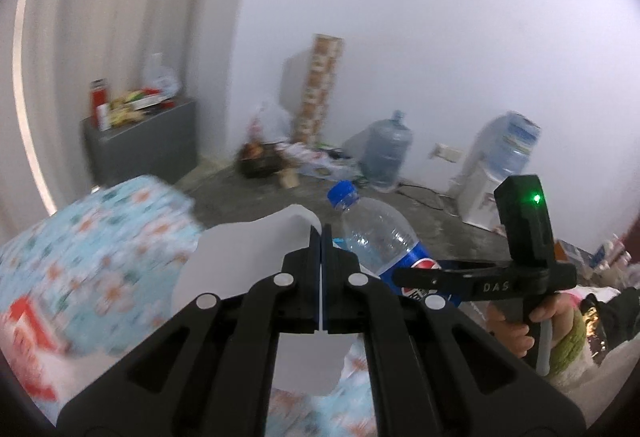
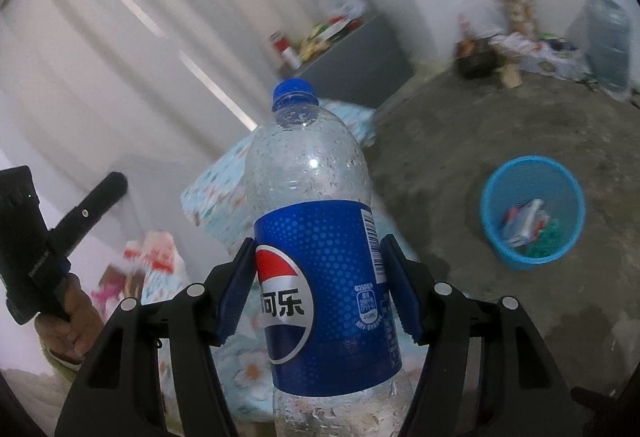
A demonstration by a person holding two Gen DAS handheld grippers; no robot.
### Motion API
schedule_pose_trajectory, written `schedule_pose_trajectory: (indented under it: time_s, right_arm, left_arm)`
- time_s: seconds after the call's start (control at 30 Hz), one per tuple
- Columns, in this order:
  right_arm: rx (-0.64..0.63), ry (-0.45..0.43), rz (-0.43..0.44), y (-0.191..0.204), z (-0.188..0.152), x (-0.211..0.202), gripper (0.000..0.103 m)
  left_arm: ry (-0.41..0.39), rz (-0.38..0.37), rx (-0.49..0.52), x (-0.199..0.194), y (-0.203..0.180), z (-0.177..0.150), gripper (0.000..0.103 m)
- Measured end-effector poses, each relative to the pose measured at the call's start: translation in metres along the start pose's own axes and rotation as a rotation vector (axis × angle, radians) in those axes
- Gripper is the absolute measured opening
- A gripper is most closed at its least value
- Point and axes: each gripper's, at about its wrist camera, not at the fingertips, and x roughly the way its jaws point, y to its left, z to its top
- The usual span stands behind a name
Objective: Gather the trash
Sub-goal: 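Carry bottle and tissue to the wastebasket and open both tools to drop them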
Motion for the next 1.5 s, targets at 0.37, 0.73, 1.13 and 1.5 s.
schedule_pose_trajectory:
  time_s: [0.37, 0.73, 1.13, 1.5]
  right_arm:
    - [0.246, -0.07, -0.219, -0.139, -0.002, -0.037, 0.061]
    - [0.485, 0.054, -0.255, -0.256, -0.011, 0.037, 0.061]
    - [0.675, 0.186, -0.203, -0.352, 0.012, 0.151, 0.062]
    - [0.696, 0.134, -0.302, -0.346, 0.002, 0.159, 0.067]
  left_arm:
    - [0.206, -0.229, 0.012, 0.174, -0.07, 0.049, 0.0]
    - [0.442, -0.214, 0.033, 0.366, -0.081, 0.015, 0.0]
    - [0.638, -0.056, 0.012, 0.527, -0.042, -0.036, 0.033]
    - [0.551, 0.037, 0.067, 0.502, -0.025, -0.021, 0.053]
